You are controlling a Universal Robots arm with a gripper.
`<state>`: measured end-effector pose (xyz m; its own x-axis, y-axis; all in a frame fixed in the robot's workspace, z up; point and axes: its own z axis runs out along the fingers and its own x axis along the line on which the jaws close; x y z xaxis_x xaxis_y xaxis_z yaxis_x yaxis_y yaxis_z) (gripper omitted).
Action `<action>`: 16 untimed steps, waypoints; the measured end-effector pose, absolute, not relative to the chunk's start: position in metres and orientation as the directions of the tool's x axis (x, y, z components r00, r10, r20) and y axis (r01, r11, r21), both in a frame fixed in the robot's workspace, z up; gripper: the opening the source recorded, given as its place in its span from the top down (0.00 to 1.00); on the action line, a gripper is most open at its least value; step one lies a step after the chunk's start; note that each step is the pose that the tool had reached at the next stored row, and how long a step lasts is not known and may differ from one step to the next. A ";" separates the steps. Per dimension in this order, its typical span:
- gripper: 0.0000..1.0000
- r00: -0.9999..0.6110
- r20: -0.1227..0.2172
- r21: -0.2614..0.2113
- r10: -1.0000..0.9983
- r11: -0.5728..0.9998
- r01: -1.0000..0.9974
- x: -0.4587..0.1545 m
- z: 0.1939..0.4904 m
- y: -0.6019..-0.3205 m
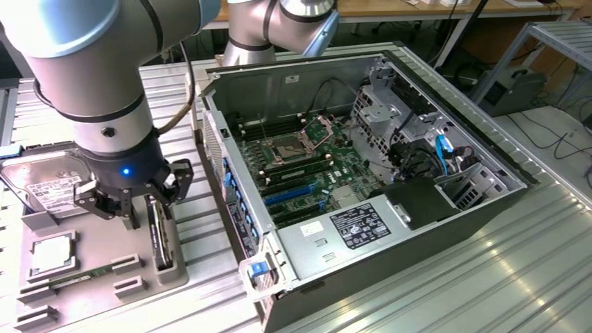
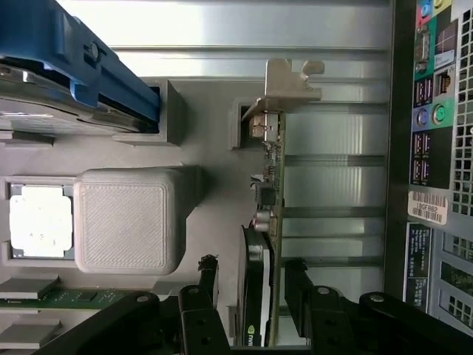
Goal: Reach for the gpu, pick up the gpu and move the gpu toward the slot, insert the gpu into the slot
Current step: 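Pick up the gpu and move the gpu toward the slot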
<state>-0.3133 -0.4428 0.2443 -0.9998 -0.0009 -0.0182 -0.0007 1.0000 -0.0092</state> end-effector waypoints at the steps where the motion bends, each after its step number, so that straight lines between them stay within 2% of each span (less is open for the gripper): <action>1: 0.51 -1.000 -0.018 -0.009 -0.001 1.000 -0.001 -0.313 0.243 -0.443; 16: 0.51 -1.000 -0.018 -0.009 -0.001 1.000 -0.001 -0.313 0.233 -0.447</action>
